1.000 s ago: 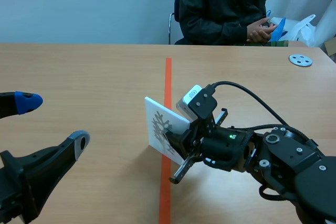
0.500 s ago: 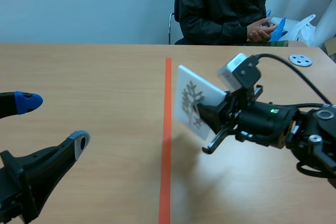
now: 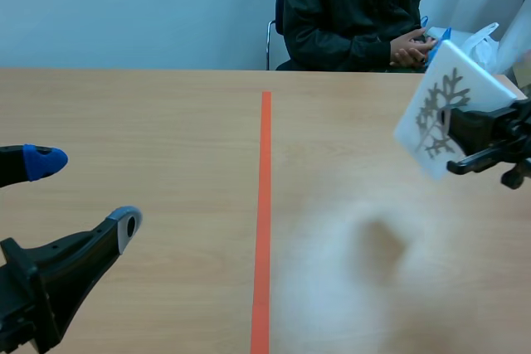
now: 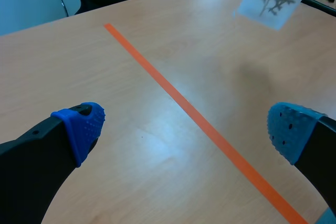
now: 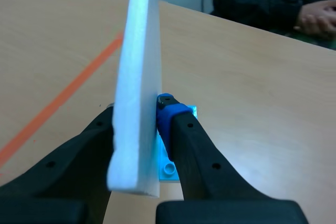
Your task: Sort the leaf by its shape. The table is split by an orange tape line. A compound leaf with several leaflets goes to the left side, a simple leaf with one blade goes to the right side. Return to the home posture when a red brick is placed on the table.
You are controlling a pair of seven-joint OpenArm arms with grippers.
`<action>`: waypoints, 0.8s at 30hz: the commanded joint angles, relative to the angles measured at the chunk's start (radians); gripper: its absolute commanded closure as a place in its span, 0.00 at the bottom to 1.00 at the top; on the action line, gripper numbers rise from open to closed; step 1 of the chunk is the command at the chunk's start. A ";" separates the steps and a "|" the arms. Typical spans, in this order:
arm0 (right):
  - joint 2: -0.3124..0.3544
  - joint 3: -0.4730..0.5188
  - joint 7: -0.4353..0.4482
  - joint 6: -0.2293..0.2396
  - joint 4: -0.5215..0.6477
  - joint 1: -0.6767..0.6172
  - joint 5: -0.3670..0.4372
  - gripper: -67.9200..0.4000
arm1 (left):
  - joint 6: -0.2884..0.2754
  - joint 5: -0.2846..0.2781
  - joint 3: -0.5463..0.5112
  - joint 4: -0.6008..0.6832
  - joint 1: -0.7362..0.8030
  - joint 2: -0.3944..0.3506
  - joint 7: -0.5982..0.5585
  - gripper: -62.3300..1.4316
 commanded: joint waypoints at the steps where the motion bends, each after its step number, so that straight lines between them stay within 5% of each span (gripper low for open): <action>1: 0.040 0.005 0.017 -0.008 0.003 0.015 0.016 0.97 | 0.005 -0.006 0.006 0.015 -0.003 0.002 -0.018 0.00; 6: 0.084 0.018 0.018 -0.085 -0.051 0.029 0.017 0.97 | 0.005 -0.006 0.006 0.015 -0.003 0.002 -0.018 0.00; 17: 0.084 0.018 0.033 -0.107 -0.335 0.220 0.029 0.97 | 0.005 -0.006 0.006 0.015 -0.003 0.002 -0.017 0.00; 24: 0.081 0.011 0.101 -0.237 -0.556 0.356 0.026 0.97 | 0.005 -0.006 0.006 0.015 -0.003 0.002 -0.017 0.00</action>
